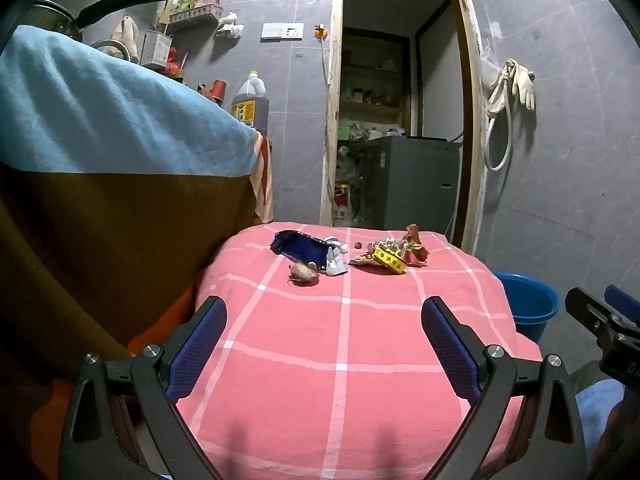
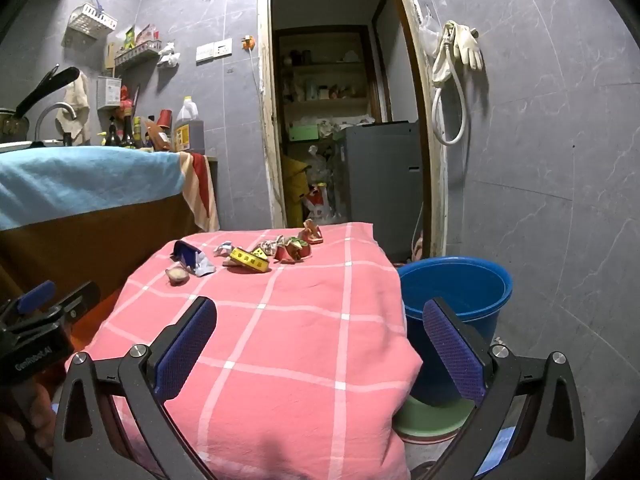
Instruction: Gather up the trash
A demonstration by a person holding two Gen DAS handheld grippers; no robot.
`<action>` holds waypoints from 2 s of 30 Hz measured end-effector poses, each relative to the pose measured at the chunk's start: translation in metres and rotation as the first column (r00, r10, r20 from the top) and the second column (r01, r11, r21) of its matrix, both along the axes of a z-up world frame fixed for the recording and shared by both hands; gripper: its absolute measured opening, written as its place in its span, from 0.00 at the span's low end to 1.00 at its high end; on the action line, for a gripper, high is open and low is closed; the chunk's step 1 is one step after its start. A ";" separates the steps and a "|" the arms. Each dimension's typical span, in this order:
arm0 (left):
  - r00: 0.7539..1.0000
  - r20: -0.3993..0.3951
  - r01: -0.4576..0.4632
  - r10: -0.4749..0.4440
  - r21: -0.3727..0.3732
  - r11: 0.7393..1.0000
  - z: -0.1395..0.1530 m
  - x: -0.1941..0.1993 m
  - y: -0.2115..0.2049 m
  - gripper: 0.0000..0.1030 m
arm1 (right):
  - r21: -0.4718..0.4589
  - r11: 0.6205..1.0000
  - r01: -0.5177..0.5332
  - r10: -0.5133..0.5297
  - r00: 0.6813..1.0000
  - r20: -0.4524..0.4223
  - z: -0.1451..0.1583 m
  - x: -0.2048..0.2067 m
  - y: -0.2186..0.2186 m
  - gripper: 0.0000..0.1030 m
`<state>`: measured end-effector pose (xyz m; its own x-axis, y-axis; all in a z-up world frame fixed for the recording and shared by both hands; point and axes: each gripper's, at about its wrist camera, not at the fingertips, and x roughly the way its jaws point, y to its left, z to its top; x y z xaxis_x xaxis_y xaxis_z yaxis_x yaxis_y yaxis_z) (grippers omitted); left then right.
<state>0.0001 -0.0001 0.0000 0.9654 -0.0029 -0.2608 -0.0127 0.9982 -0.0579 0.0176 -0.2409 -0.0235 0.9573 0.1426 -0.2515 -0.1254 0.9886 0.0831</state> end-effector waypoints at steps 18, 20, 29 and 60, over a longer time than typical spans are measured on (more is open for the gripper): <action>1.000 -0.007 0.012 -0.012 -0.010 1.000 0.001 0.000 0.006 0.93 | 0.001 1.000 0.000 0.000 1.000 0.001 0.000 0.000 0.001 1.00; 1.000 -0.010 0.014 -0.014 -0.007 1.000 0.002 0.000 0.006 0.93 | 0.000 1.000 0.000 0.000 1.000 0.001 0.000 0.000 0.001 1.00; 1.000 -0.011 0.015 -0.015 -0.002 1.000 0.002 0.001 0.003 0.93 | 0.001 1.000 0.001 -0.001 1.000 -0.003 0.000 0.001 0.000 1.00; 1.000 -0.012 0.016 -0.016 0.000 1.000 0.000 0.001 0.002 0.93 | 0.005 1.000 0.001 -0.001 1.000 -0.007 -0.002 0.002 -0.001 1.00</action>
